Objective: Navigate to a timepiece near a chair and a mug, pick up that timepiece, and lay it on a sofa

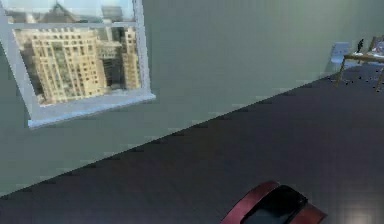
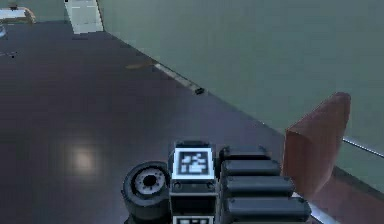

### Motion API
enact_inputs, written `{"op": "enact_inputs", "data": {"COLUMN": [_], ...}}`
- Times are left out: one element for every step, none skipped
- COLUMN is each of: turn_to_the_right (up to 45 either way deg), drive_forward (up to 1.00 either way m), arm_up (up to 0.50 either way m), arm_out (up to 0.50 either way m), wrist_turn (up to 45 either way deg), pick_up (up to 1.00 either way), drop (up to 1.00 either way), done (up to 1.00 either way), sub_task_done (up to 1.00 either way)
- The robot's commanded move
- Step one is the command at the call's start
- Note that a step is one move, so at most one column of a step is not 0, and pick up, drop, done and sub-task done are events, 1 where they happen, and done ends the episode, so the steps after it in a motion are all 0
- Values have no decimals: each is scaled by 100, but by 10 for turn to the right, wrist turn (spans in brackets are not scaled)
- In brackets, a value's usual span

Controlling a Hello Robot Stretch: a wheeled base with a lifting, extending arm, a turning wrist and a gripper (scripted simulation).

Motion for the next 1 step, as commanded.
{"op": "enact_inputs", "data": {"turn_to_the_right": [450], "drive_forward": [0], "arm_up": [0], "arm_out": [0], "wrist_turn": [0], "pick_up": [0], "drop": [0], "done": [0], "sub_task_done": [0]}}
